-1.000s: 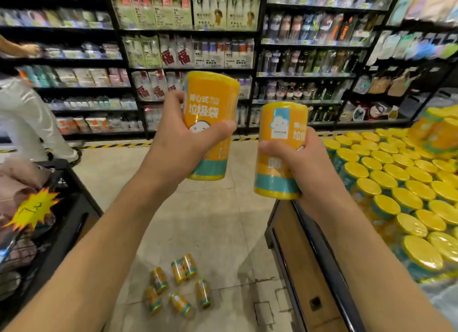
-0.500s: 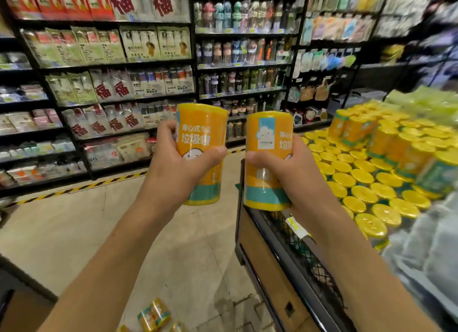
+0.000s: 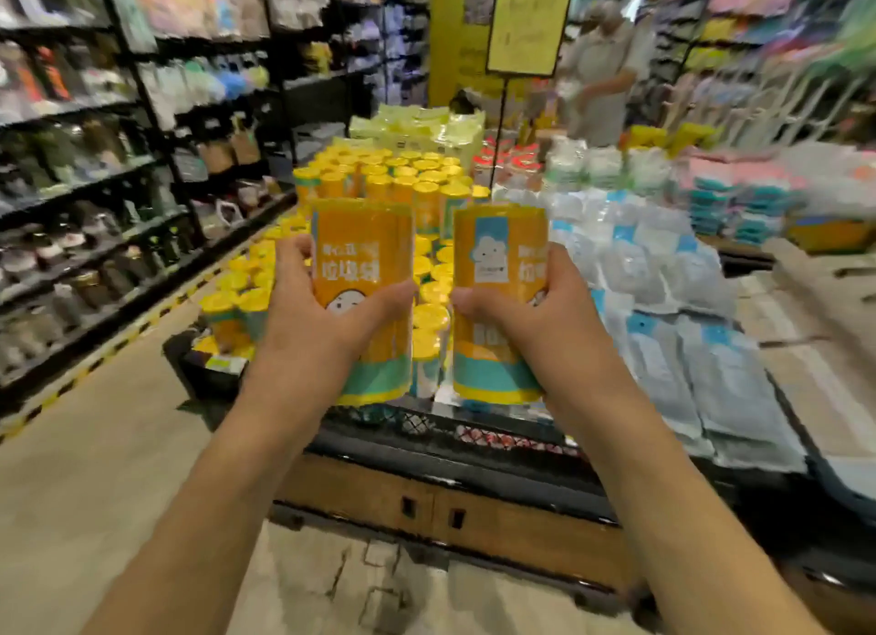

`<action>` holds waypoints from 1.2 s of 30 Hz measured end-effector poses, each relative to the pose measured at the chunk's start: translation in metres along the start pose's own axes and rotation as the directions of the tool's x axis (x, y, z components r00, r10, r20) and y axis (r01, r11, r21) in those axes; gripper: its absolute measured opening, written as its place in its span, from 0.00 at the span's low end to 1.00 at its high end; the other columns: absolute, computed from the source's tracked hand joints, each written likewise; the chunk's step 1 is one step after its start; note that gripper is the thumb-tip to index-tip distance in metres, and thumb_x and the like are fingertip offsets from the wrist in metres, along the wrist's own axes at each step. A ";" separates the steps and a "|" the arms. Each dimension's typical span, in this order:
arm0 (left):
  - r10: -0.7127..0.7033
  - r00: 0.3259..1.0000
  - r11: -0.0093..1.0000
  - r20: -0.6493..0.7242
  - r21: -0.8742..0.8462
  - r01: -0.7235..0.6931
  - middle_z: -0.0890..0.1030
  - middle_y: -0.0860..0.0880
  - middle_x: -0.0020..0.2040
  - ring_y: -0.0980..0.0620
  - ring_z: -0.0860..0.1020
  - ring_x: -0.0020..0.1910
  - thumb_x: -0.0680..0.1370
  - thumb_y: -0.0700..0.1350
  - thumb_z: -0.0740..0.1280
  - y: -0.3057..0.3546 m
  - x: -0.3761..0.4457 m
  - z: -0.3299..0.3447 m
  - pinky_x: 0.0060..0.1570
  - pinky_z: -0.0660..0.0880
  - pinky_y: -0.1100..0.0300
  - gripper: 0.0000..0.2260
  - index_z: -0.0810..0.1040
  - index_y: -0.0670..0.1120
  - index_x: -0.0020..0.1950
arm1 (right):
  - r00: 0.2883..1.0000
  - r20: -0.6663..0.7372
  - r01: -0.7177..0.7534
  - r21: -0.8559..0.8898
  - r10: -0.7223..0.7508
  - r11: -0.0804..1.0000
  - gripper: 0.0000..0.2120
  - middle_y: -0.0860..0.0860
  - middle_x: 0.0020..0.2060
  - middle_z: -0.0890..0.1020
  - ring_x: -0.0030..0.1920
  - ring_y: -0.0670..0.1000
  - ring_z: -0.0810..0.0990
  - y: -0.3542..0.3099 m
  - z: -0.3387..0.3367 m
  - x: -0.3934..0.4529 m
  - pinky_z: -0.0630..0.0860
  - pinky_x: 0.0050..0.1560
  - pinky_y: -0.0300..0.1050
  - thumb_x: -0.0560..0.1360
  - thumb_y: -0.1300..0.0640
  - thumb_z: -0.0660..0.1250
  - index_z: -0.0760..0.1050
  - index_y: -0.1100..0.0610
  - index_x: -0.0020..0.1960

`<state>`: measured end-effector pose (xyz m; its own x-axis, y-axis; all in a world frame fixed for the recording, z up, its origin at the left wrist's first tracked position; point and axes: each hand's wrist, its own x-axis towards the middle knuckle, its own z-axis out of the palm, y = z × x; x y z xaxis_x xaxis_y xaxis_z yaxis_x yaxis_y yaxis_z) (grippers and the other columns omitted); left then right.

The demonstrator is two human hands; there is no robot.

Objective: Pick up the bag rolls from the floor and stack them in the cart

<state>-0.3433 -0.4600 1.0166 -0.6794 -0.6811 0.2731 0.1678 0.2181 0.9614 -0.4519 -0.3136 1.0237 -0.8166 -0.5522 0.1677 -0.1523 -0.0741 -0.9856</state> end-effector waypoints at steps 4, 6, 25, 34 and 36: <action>0.015 0.976 0.996 0.217 -0.087 0.004 0.82 0.60 0.47 0.66 0.82 0.40 0.64 0.55 0.76 0.002 -0.008 0.055 0.35 0.79 0.67 0.31 0.68 0.54 0.63 | 0.966 -0.257 -0.052 -0.061 0.035 0.997 0.26 0.46 0.49 0.85 0.46 0.46 0.86 -0.005 -0.046 -0.047 0.84 0.46 0.44 0.69 0.58 0.79 0.72 0.52 0.62; 0.003 0.947 0.991 0.321 -0.126 0.040 0.82 0.66 0.41 0.68 0.81 0.37 0.65 0.55 0.75 0.004 -0.020 0.085 0.32 0.77 0.68 0.25 0.67 0.60 0.56 | 0.923 -0.383 -0.081 -0.090 0.041 0.993 0.28 0.47 0.50 0.85 0.47 0.46 0.86 -0.009 -0.070 -0.075 0.84 0.47 0.45 0.67 0.57 0.81 0.72 0.52 0.63; 0.121 0.353 0.962 0.928 -0.197 0.188 0.82 0.65 0.46 0.63 0.83 0.43 0.60 0.59 0.75 0.074 -0.292 0.377 0.42 0.79 0.59 0.28 0.70 0.60 0.57 | 0.213 -0.976 -0.146 -0.080 -0.048 0.986 0.30 0.50 0.49 0.86 0.46 0.53 0.87 -0.048 -0.308 -0.400 0.84 0.47 0.57 0.61 0.54 0.81 0.74 0.51 0.60; 0.150 0.224 0.945 0.963 -0.206 0.252 0.83 0.58 0.47 0.58 0.84 0.45 0.56 0.61 0.78 0.102 -0.421 0.506 0.46 0.80 0.51 0.29 0.71 0.63 0.53 | 0.041 -0.998 -0.163 -0.043 -0.037 0.986 0.24 0.45 0.46 0.87 0.44 0.47 0.87 -0.054 -0.411 -0.521 0.84 0.41 0.43 0.67 0.60 0.79 0.74 0.50 0.59; 0.156 0.191 0.942 0.969 -0.205 0.267 0.83 0.58 0.47 0.58 0.84 0.45 0.55 0.62 0.76 0.105 -0.445 0.533 0.46 0.80 0.50 0.28 0.71 0.64 0.52 | 0.009 -0.999 -0.184 -0.039 -0.038 0.982 0.24 0.45 0.46 0.86 0.44 0.46 0.87 -0.055 -0.433 -0.539 0.84 0.42 0.43 0.67 0.60 0.79 0.73 0.50 0.58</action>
<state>-0.4042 0.2388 0.9775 -0.7961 0.5809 0.1696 0.1228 -0.1194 0.9852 -0.2447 0.3473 0.9979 -0.5581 0.8274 0.0629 -0.0209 0.0617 -0.9979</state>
